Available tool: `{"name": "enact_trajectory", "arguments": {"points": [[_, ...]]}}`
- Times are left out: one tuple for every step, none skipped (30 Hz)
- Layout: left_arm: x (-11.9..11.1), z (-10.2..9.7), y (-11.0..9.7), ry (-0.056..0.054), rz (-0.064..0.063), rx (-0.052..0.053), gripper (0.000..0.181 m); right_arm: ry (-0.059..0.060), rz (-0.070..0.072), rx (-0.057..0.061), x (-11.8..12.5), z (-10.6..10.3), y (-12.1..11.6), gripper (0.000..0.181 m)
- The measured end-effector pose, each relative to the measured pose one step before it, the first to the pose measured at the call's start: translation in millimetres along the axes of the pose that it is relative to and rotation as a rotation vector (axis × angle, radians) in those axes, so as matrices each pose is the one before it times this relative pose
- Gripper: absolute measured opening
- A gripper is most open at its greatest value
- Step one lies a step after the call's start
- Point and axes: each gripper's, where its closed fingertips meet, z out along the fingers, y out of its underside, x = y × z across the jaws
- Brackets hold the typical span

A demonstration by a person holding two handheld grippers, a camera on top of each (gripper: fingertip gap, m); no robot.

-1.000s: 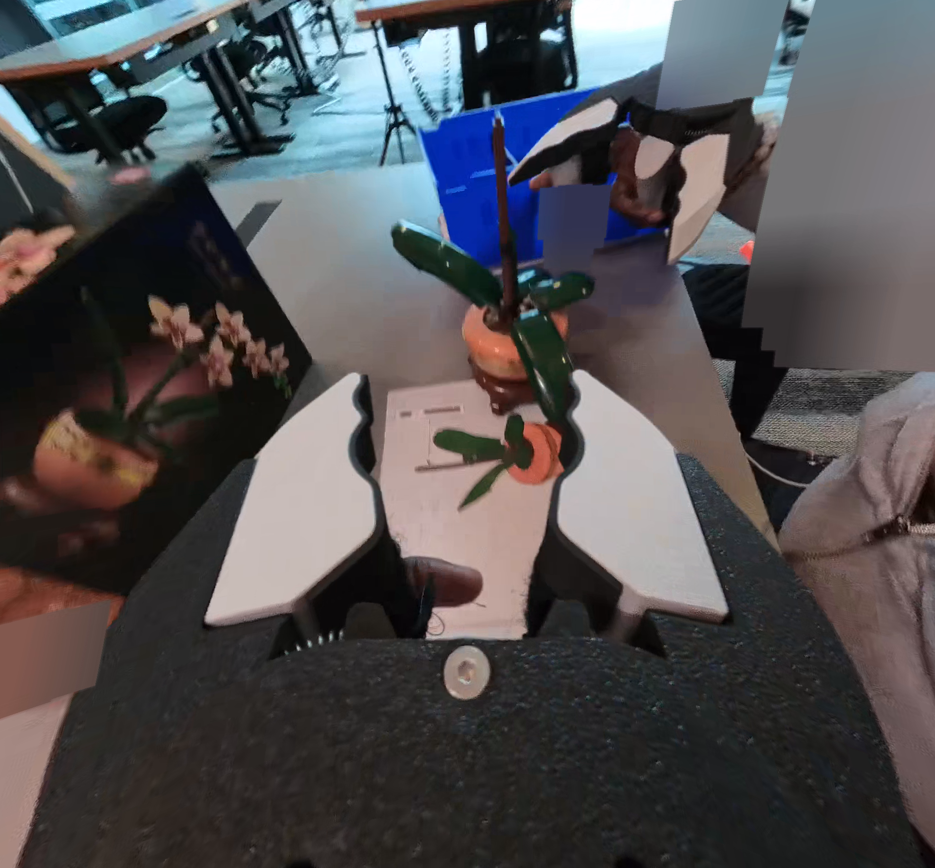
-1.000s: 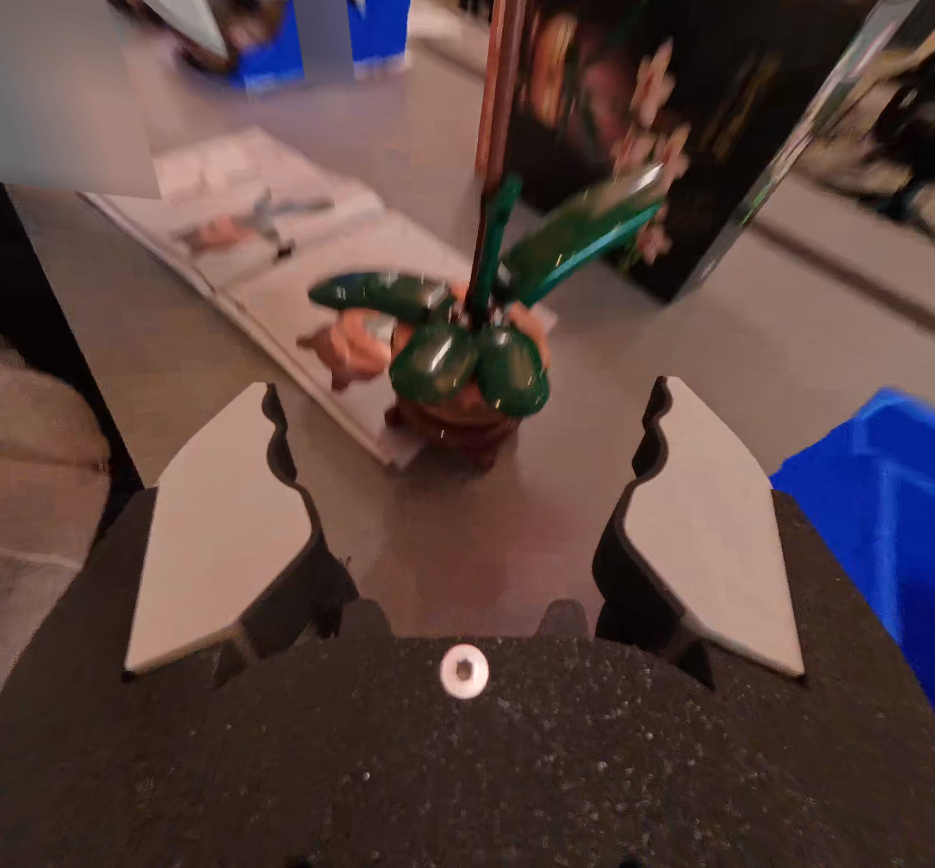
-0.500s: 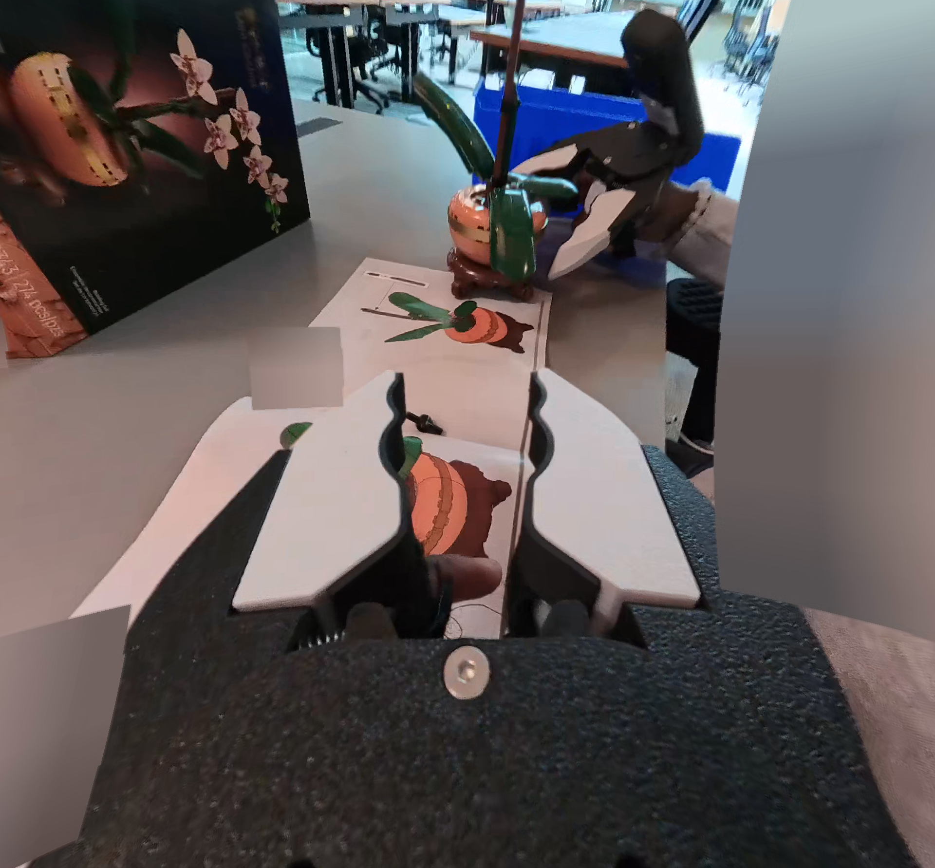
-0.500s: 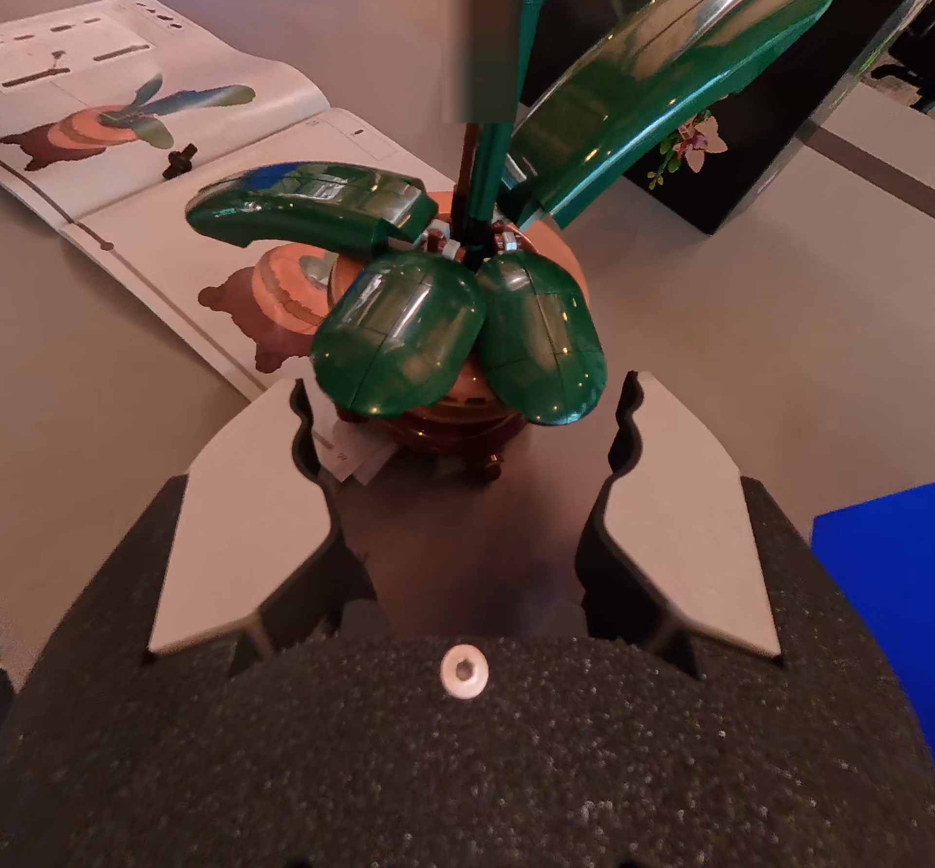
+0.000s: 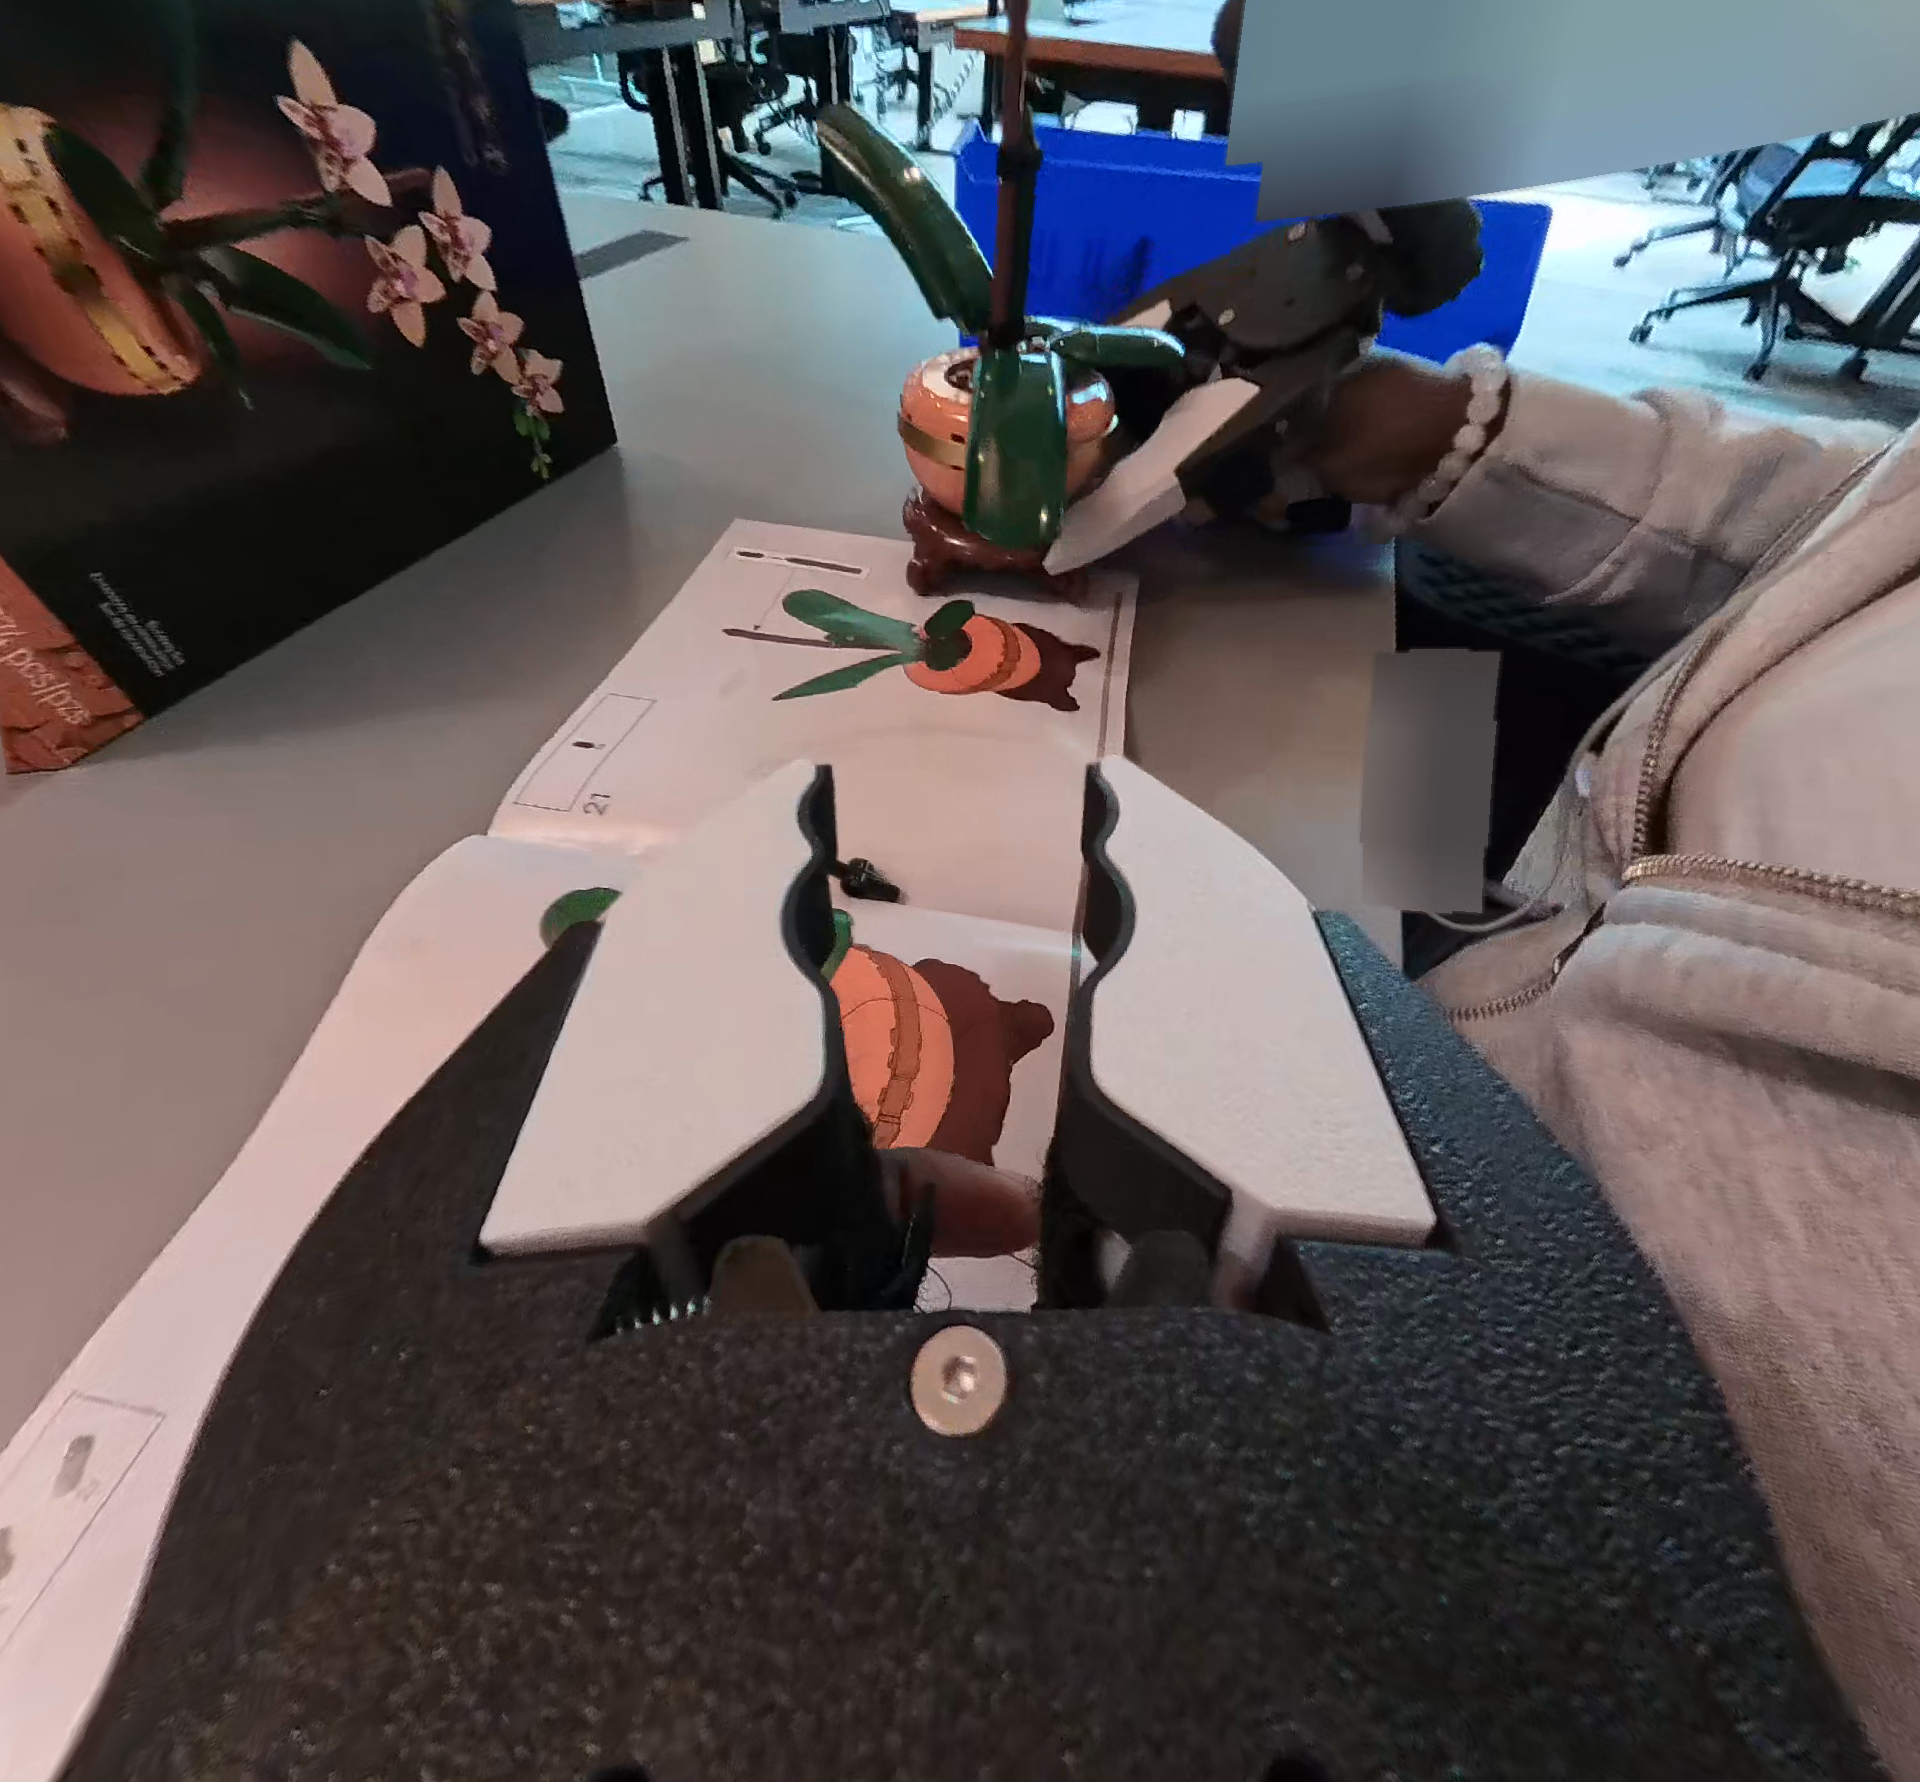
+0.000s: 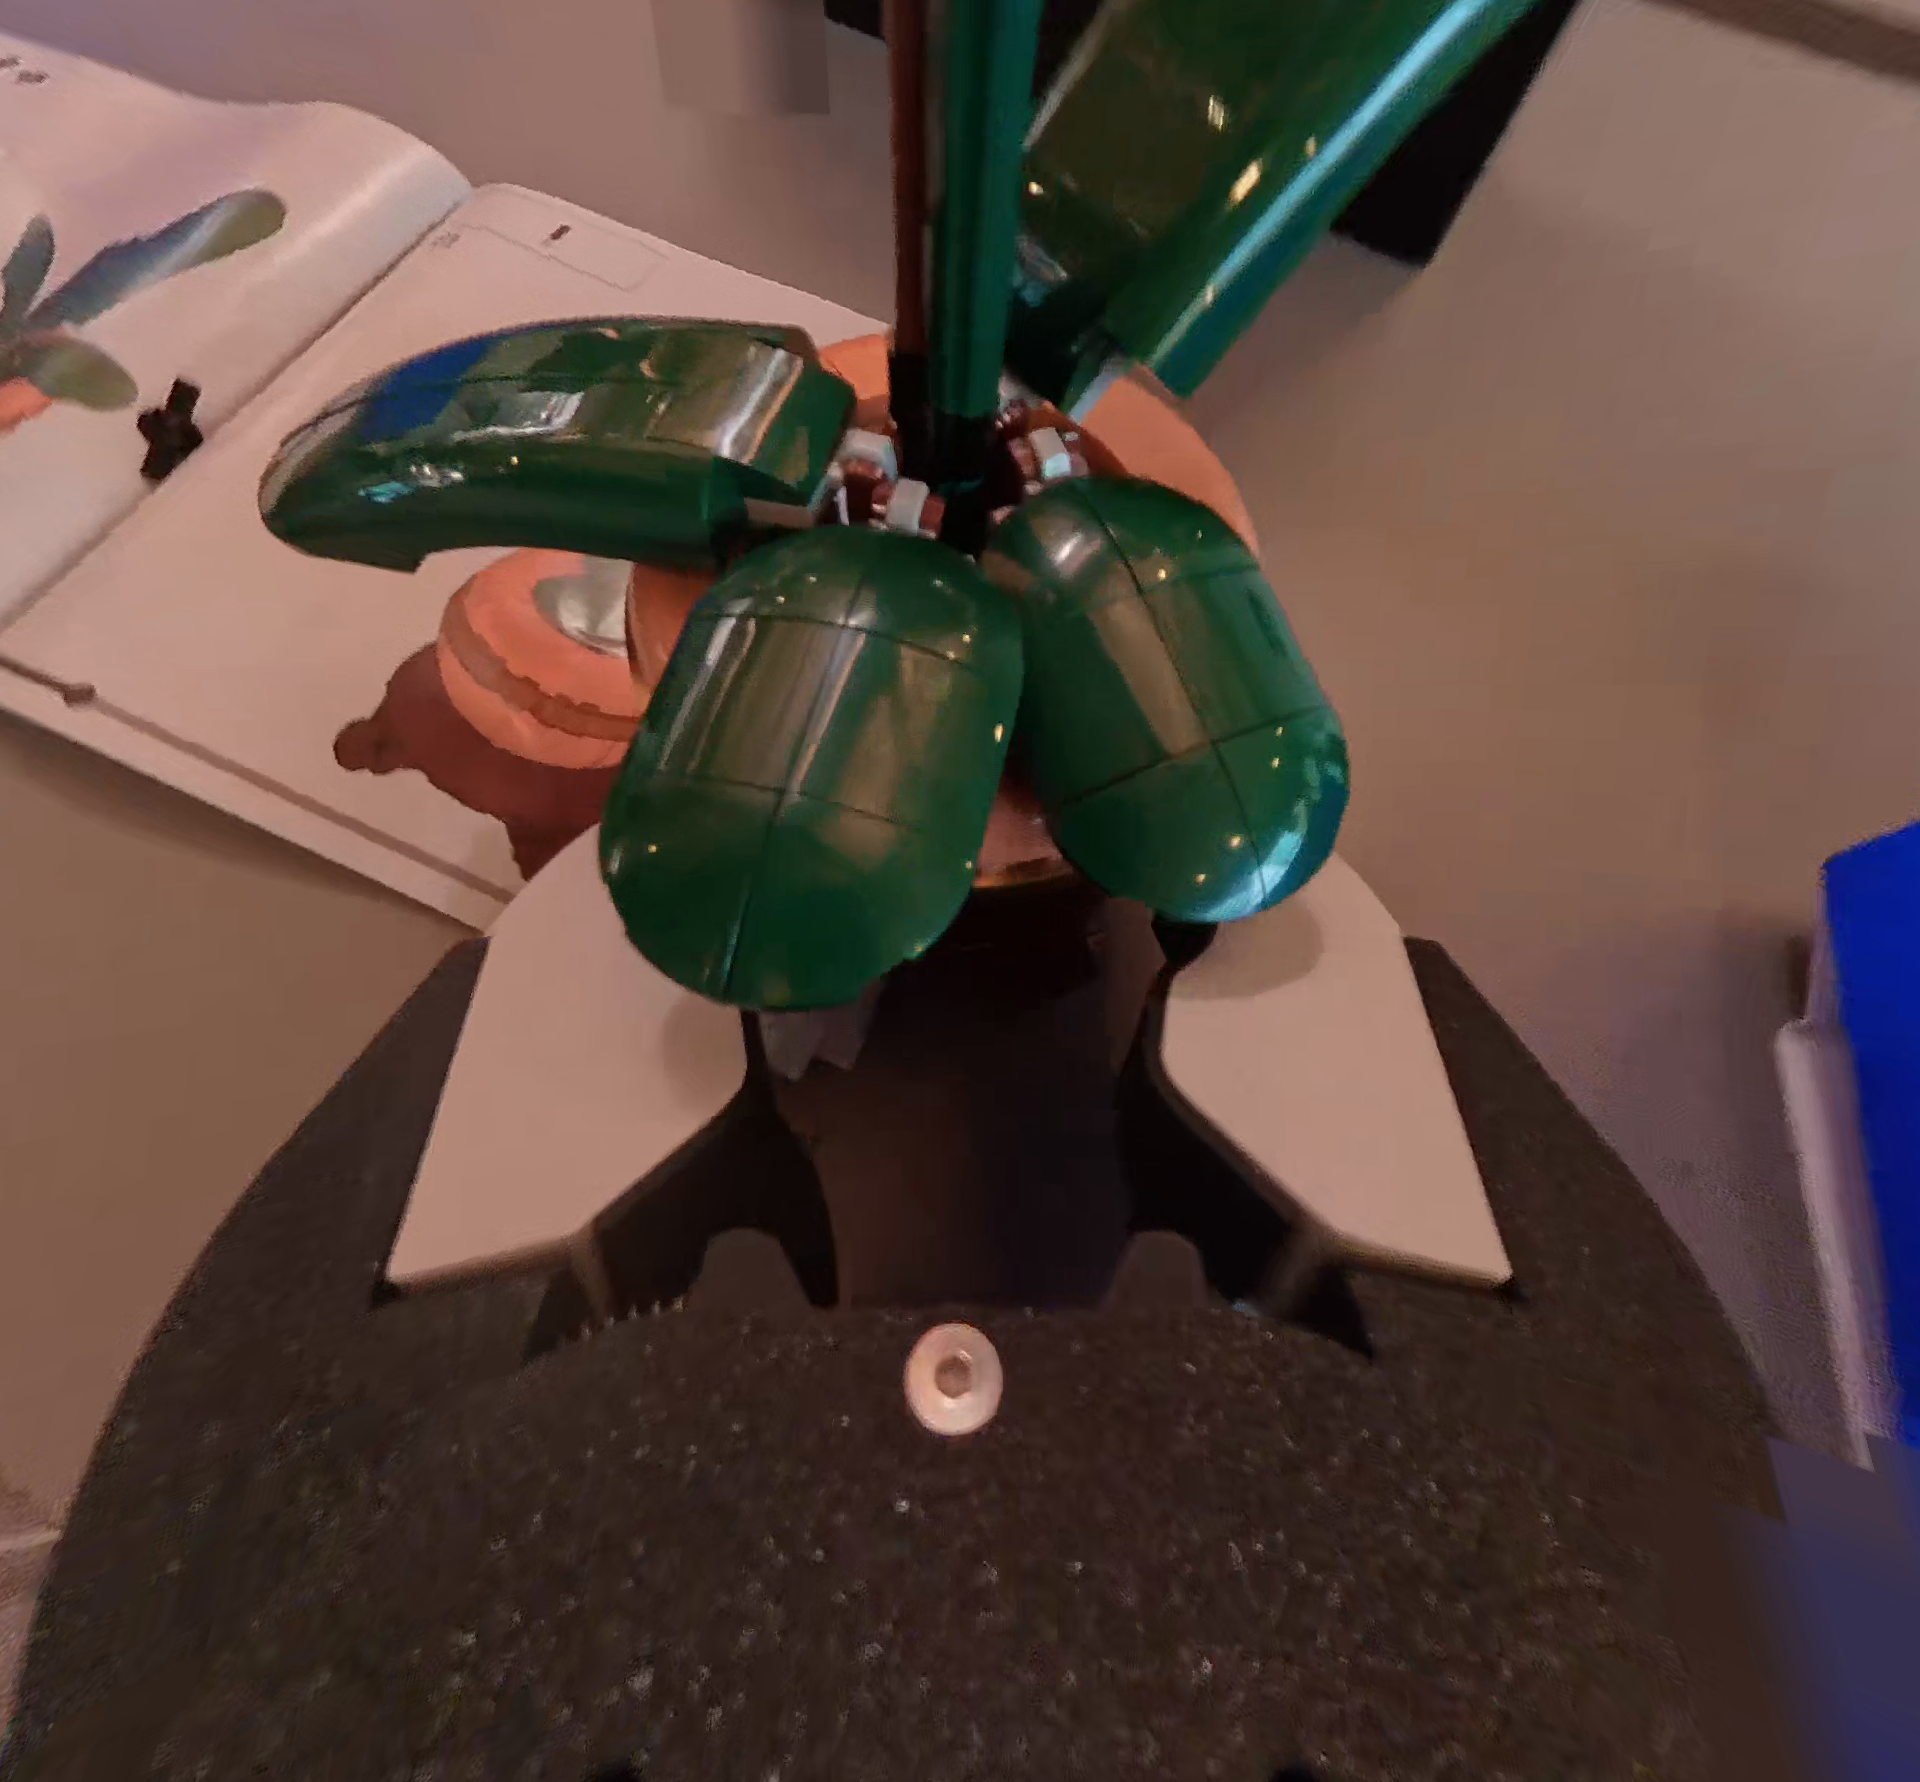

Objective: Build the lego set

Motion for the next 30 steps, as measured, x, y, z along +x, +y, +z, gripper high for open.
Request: {"name": "enact_trajectory", "arguments": {"points": [[-0.77, 2.49, 2.13, -0.005, 0.0065, -0.0178, 0.045, 0.0164, 0.0405, -0.0046, -0.63, 0.3, 0.64, 0.08], [-1.9, 1.89, 1.83, -0.009, 0.003, -0.0144, 0.044, 0.0197, 0.0139, 0.0003, -0.66, -0.25, 0.16, 0.08], [-2.53, 1.15, 1.66, -0.0105, -0.001, -0.0103, 0.044, 0.0192, 0.0047, -0.0011, -0.77, -0.28, 0.29, 0.08], [-2.67, 0.55, 1.19, -0.0108, -0.0068, -0.0064, 0.044, 0.0112, -0.0035, -0.0059, -1.43, -0.19, 1.19, 0.082], [-2.41, -0.04, 1.02, -0.0096, -0.0108, -0.0051, 0.043, -0.0062, -0.0106, -0.0045, -3.27, -0.7, 1.16, 0.086], [-1.88, -0.6, 1.01, -0.0079, -0.0087, -0.0062, 0.042, -0.0257, -0.0063, -0.003, -4.85, -1.31, 1.11, 0.092], [-1.34, -1.19, 0.81, -0.0071, -0.0014, -0.0061, 0.042, -0.0271, 0.003, -0.0019, -3.57, -2.35, 1.17, 0.095], [-1.46, -1.91, 0.51, -0.0099, 0.006, -0.0057, 0.041, -0.0361, 0.004, 0.0051, -3.22, -3.49, 0.29, 0.098], [-2.13, -2.42, 0.5, -0.0148, 0.0095, -0.0059, 0.041, -0.0281, 0.0068, 0.0209, -0.92, -4.96, -1.42, 0.099], [-2.66, -2.74, 0.12, -0.0173, 0.0082, -0.0041, 0.04, -0.0133, -0.001, 0.0385, 1.77, -6.68, -3.68, 0.099], [-2.78, -2.54, -0.15, -0.0185, 0.0057, -0.0011, 0.037, -0.0248, -0.0241, 0.0622, 0.05, -7.97, -6.9, 0.097], [-2.5, -2.02, -0.27, -0.0173, 0.0048, 0.0013, 0.033, -0.0077, -0.0234, 0.0664, 1.43, -8.85, -7.03, 0.093], [-1.44, -1.11, -0.3, -0.0108, 0.0032, 0.0026, 0.029, -0.0047, -0.0224, 0.0568, 1.14, -8.36, -6.15, 0.09], [0.47, -0.12, 0.09, 0.0013, 0.0, 0.0005, 0.026, -0.014, -0.0234, 0.0318, -0.46, -6.49, -2.84, 0.088], [1.79, 0.9, 0.52, 0.0108, -0.0037, -0.003, 0.023, -0.0196, -0.0201, -0.0007, -1.19, -4.33, 0.96, 0.089], [2.12, 1.73, 0.72, 0.0113, -0.0063, -0.0039, 0.02, 0.0004, -0.0107, -0.0208, 1.56, -2.59, 3.17, 0.091], [1.75, 2.47, 0.95, 0.0088, -0.0048, -0.0056, 0.02, 0.002, -0.0159, -0.0197, 1.81, -1.27, 3.01, 0.091], [2.11, 3.08, 1.63, 0.0089, 0.0, -0.0104, 0.021, -0.0013, -0.019, -0.0163, 1.13, -0.17, 2.45, 0.091], [2.54, 3.13, 2.79, 0.0103, 0.0049, -0.0203, 0.024, 0.0071, -0.0132, -0.0156, 2.28, 0.57, 2.19, 0.089], [2.5, 3.19, 4.22, 0.0085, 0.0091, -0.0328, 0.028, 0.0018, -0.0087, -0.0192, 1.24, 1.49, 2.78, 0.083], [2.27, 2.89, 4.68, 0.0042, 0.0137, -0.0384, 0.032, -0.0077, -0.0038, -0.024, -0.45, 2.67, 3.08, 0.078], [3.39, 2.07, 4.07, 0.0081, 0.0213, -0.0327, 0.034, 0.0024, 0.0081, -0.0299, 0.2, 3.4, 3.96, 0.071], [6.17, 1.11, 2.66, 0.0232, 0.0295, -0.0214, 0.03, -0.0002, 0.0065, -0.0388, -0.22, 3.8, 5.47, 0.059], [9.0, 0.47, 1.67, 0.039, 0.0336, -0.012, 0.026, -0.0195, -0.0032, -0.0317, -3.06, 4.15, 4.56, 0.055], [10.14, 0.26, 1.31, 0.0455, 0.0312, -0.0077, 0.023, -0.0108, 0.0019, -0.0232, -1.92, 3.82, 3.31, 0.052], [9.52, 0.65, 2.13, 0.0422, 0.023, -0.0117, 0.019, -0.004, 0.0004, -0.0125, -0.71, 3.45, 1.63, 0.055], [7.68, 1.09, 4.11, 0.0333, 0.0131, -0.0239, 0.017, -0.0009, -0.0013, -0.0018, -0.27, 2.83, -0.2, 0.06], [5.16, 1.28, 6.57, 0.0213, 0.0068, -0.0376, 0.016, 0.0038, 0.0018, 0.0024, 0.59, 2.61, -1.1, 0.065], [2.86, 1.26, 8.49, 0.0103, 0.0048, -0.0459, 0.014, 0.003, 0.0022, 0.0012, 0.56, 2.35, -1.05, 0.066], [1.28, 1.09, 8.73, 0.003, 0.0031, -0.0449, 0.013, 0.019, 0.0049, -0.0023, 2.52, 1.59, -0.61, 0.064]]}}
